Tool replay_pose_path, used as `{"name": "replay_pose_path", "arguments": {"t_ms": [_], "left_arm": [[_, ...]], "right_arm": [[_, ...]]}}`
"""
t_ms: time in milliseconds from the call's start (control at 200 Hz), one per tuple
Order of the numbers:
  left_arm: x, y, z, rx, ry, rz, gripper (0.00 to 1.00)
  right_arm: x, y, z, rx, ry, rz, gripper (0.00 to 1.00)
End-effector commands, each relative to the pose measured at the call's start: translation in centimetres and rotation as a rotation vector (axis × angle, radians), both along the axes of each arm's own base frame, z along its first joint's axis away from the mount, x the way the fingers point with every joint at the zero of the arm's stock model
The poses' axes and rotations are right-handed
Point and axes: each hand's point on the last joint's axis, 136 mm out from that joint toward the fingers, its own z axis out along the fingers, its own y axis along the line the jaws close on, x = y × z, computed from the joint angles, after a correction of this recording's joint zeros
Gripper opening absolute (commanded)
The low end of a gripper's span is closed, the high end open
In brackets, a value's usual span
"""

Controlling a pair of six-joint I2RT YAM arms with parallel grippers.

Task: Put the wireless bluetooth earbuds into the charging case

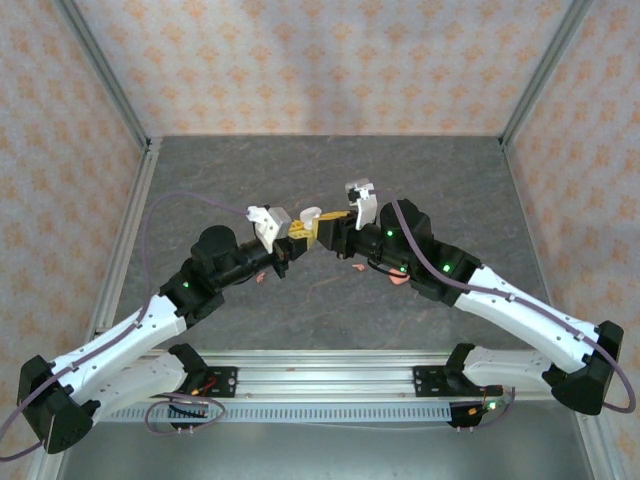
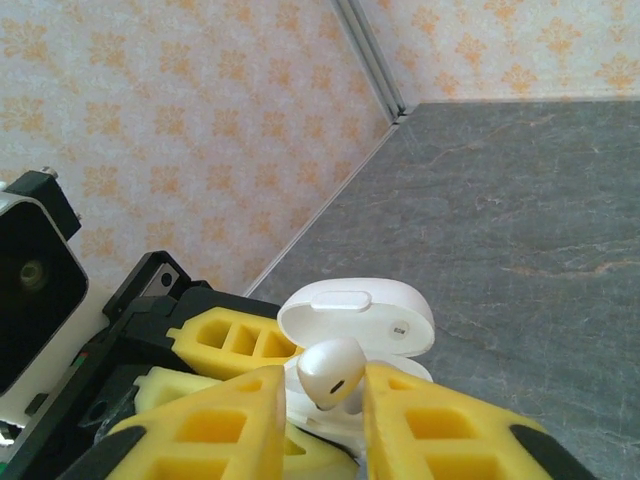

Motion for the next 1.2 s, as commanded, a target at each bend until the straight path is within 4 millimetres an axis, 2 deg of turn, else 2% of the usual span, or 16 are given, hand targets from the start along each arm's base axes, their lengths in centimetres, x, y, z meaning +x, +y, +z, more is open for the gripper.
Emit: {"name": "replay_pose_path", "arguments": {"t_ms": [0, 245, 500, 645, 731, 971, 1021, 1046, 1196], "left_arm": [[0.1, 0.2, 3.0, -0.051, -0.066, 0.014, 0.00], [0.2, 0.3, 2.8, -0.049, -0.058, 0.024, 0.00], [0.2, 0.3, 2.7, -0.041, -0.051, 0.028, 0.00], [0.2, 0.4, 2.9, -0.048, -0.049, 0.027, 0.00], [0.1, 0.4, 2.8, -0.050, -0.042, 0.026, 0.00], [0.3, 1.2, 2.3, -0.004, -0.025, 0.069, 0.00], [0.3, 1.4, 2.2, 0.007, -0.027, 0.076, 0.00], [0.3, 1.5, 2.1, 0.012, -0.027, 0.080, 0.00], [0.1, 1.8, 1.2, 0.041, -0.030, 0.090, 0.00]], "right_arm": [[-0.9, 0.6, 0.4, 0.002, 0.025, 0.049, 0.29], [-0.9, 0.6, 1.3, 0.036, 0.044, 0.045, 0.39], [-0.9, -0.6, 4.1, 0.063, 0.057, -0.005, 0.48], [-1.0, -1.1, 5.2, 0.059, 0.079, -0.008, 0.56], [-0.7, -1.4, 5.0, 0.045, 0.119, -0.025, 0.55], [-0.4, -2.8, 3.6, -0.022, 0.295, -0.132, 0.36], [-0.7, -3.0, 3.8, -0.024, 0.325, -0.148, 0.35], [-0.4, -2.7, 3.0, -0.050, 0.352, -0.164, 0.35], [-1.0, -2.2, 1.3, -0.148, 0.440, -0.205, 0.39]]}}
